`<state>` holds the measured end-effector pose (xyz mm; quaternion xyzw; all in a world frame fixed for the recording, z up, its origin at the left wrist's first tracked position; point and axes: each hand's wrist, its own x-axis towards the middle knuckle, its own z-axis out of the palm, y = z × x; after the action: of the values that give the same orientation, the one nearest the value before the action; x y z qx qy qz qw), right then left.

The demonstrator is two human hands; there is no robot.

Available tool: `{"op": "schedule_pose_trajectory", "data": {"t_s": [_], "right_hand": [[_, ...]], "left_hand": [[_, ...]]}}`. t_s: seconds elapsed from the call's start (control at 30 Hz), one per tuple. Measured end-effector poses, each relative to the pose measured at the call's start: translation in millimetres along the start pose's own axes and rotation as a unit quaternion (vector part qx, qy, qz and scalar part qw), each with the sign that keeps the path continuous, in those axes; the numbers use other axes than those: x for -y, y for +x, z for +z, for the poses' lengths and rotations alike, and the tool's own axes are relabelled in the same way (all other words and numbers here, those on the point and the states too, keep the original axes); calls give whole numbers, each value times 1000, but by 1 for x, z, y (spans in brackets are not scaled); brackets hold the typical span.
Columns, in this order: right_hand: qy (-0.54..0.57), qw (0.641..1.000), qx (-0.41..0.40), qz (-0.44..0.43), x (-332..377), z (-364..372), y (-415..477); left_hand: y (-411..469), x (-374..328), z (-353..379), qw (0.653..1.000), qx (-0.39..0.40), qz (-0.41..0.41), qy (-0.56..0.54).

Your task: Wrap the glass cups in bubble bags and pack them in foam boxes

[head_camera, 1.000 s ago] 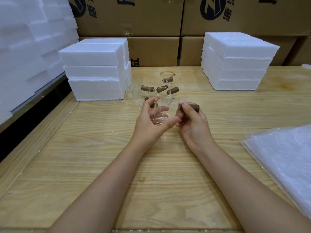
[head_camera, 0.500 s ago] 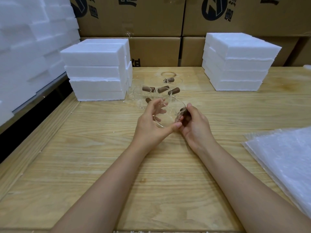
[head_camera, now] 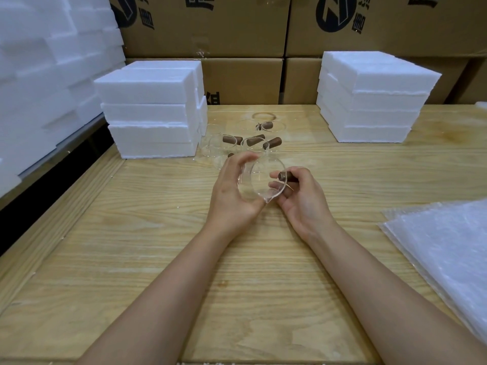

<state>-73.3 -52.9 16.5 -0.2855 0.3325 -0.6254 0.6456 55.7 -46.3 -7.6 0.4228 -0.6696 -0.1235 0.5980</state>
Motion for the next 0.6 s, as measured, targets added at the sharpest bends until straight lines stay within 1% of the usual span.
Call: {"op": "schedule_pose_trajectory", "data": {"t_s": [0.2, 0.33, 0.47, 0.6], "right_hand": [[-1, 1000, 26, 0, 0, 1, -2], [-11, 1000, 10, 10, 1, 0, 0], [-29, 1000, -1, 2, 0, -2, 1], [-56, 998, -18, -31, -3, -1, 0]], "left_hand": [[0, 0, 0, 1000, -5, 1, -14], [-1, -2, -3, 1000, 4, 19, 20], [-1, -4, -4, 999, 16, 27, 35], [-1, -11, -6, 999, 22, -9, 31]]}}
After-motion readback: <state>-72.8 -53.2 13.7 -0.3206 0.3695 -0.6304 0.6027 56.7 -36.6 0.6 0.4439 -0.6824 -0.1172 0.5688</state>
